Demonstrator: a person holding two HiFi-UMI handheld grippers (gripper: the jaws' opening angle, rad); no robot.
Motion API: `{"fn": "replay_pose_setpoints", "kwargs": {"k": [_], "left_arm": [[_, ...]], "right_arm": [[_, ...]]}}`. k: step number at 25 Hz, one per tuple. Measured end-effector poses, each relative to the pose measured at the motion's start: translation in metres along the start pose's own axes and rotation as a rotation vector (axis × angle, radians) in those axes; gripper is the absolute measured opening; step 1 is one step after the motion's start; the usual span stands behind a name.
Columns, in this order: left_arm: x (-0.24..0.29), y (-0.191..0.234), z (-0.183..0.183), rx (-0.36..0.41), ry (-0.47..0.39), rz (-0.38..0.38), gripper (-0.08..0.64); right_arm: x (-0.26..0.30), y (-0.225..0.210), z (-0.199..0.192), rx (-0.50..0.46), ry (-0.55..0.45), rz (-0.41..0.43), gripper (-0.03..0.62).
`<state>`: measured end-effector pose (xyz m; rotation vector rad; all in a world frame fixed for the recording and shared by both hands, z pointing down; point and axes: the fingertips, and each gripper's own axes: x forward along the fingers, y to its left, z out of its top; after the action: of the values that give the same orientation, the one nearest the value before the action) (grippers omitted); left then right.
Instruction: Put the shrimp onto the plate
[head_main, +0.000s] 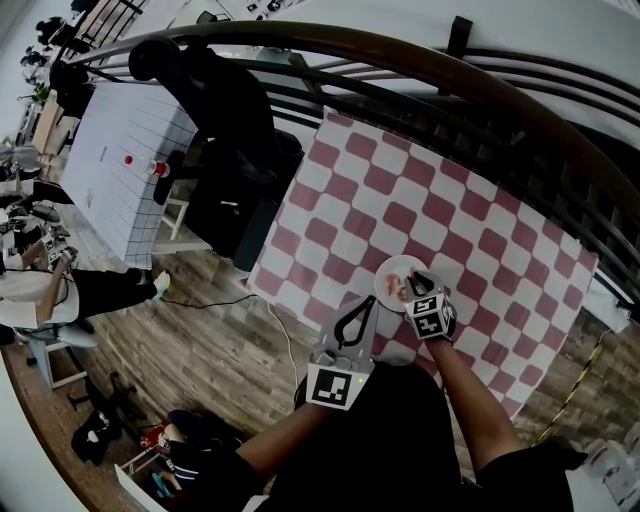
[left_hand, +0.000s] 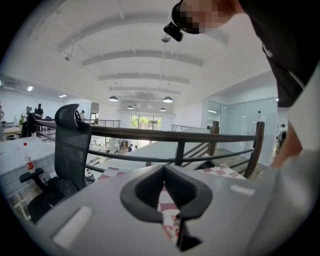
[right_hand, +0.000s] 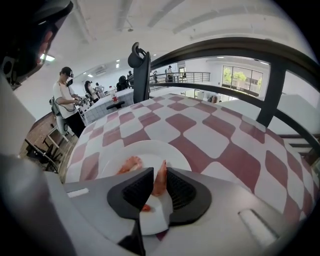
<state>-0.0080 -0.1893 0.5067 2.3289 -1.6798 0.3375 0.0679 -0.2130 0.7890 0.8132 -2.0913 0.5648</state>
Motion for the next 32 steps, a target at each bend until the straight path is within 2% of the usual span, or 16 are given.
{"fn": "replay_pose_setpoints", "kwargs": {"k": [4,7,14,20,24,27,32], "left_arm": [[0.001,-0.004,-0.001,0.006,0.002,-0.009,0.009],[0.002,-0.005,-0.001,0.003,0.002,-0.017,0.009],[-0.003,-0.002,0.009,-0.013,-0.024,-0.038,0.009],[-0.016,-0.008,0.015,-0.014,-0.06,-0.091,0.009],[-0.022,-0.013,0.011,0.012,-0.064,-0.148,0.009],[-0.029,-0.021,0.011,0.052,-0.08,-0.197,0.009],[-0.047,-0.035,0.021,0.035,-0.115,-0.281,0.009]], "right_arm": [[-0.007,-0.004,0.001,0.019,-0.033,0.003,0.103],[-0.017,-0.008,0.008,0.045,-0.069,0.001,0.103],[-0.057,-0.004,0.034,0.07,-0.109,0.018,0.094],[-0.103,0.007,0.058,0.125,-0.225,-0.005,0.066],[-0.138,0.013,0.075,0.174,-0.313,-0.049,-0.002],[-0.168,0.019,0.084,0.202,-0.37,-0.105,-0.002],[-0.221,0.037,0.099,0.247,-0.5,-0.171,-0.002]]}}
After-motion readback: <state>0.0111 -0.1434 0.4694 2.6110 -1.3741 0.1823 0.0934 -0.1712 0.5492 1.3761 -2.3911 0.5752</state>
